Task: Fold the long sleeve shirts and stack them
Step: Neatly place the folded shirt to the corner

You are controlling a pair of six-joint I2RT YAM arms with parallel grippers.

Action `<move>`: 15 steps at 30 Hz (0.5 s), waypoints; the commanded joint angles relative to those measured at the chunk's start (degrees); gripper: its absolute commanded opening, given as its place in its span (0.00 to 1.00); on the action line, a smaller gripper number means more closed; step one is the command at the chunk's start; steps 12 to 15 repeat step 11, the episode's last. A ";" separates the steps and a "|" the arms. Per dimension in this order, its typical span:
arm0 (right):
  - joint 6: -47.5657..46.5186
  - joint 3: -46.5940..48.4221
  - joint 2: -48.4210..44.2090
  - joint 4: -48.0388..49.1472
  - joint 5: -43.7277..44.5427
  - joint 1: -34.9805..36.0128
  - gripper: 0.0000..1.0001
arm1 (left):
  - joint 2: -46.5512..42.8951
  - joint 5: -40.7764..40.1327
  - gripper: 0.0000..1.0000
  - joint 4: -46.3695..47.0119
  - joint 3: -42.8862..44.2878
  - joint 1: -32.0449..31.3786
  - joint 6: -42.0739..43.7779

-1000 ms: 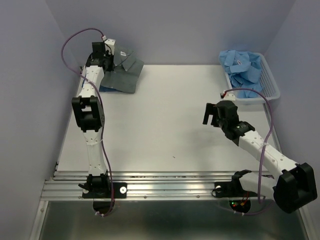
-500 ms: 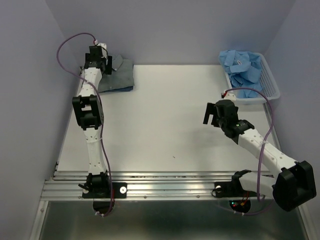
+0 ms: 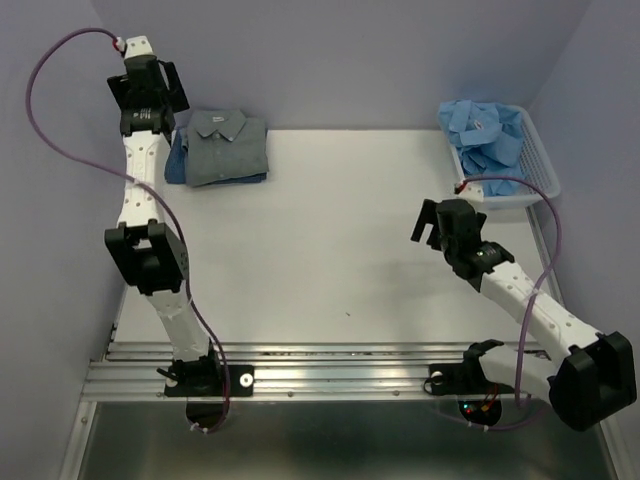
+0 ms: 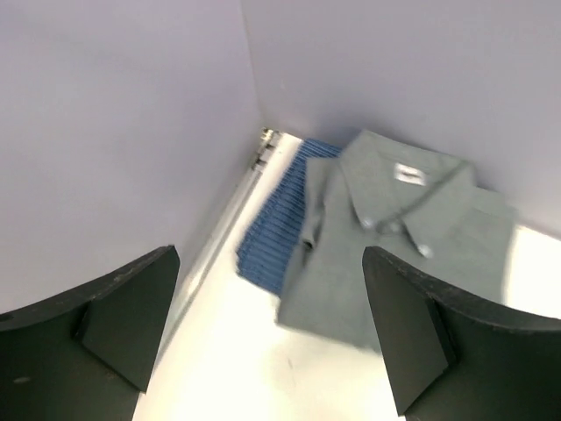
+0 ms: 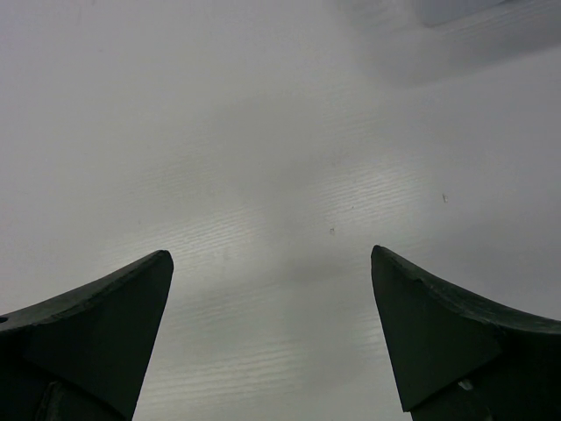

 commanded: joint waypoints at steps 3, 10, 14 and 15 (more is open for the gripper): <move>8.07 -3.83 -8.43 7.36 9.70 0.02 1.00 | -28.36 8.54 0.99 15.39 -36.90 -2.59 -17.07; 7.38 -10.25 -17.31 9.65 10.50 0.02 1.00 | -54.14 12.01 0.99 36.80 -77.30 -6.10 -27.10; 7.64 -10.43 -18.01 9.47 11.11 0.02 1.00 | -54.93 9.73 0.99 36.10 -78.44 -8.37 -27.02; 7.64 -10.43 -18.01 9.47 11.11 0.02 1.00 | -54.93 9.73 0.99 36.10 -78.44 -8.37 -27.02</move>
